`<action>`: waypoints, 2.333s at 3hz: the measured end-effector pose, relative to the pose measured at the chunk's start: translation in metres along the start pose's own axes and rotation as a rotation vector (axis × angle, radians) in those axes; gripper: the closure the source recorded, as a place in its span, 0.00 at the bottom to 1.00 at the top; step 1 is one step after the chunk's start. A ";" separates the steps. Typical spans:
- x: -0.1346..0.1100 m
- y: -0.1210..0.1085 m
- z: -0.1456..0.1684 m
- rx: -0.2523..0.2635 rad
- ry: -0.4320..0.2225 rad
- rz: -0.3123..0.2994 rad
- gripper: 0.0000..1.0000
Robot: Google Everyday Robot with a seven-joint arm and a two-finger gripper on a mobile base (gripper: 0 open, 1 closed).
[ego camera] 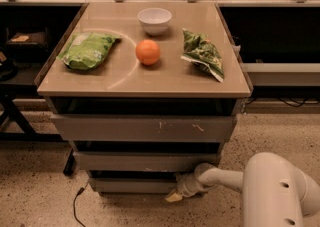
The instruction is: Open bottom drawer
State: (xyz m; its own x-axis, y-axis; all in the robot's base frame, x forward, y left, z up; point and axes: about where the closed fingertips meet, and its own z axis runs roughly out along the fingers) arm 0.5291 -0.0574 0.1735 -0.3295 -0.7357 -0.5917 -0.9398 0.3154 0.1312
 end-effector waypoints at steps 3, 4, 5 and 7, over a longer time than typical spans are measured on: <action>0.001 -0.001 -0.001 0.000 0.000 0.000 1.00; 0.002 0.000 -0.002 -0.001 0.000 0.001 1.00; 0.004 0.004 -0.005 -0.007 0.002 0.010 1.00; 0.011 0.017 -0.012 -0.024 0.007 0.040 1.00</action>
Offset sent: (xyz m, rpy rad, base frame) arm 0.0000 0.0000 0.0000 0.0000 0.0000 0.0000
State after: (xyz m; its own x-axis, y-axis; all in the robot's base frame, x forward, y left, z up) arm 0.5086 -0.0669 0.1787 -0.3671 -0.7268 -0.5805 -0.9279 0.3300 0.1736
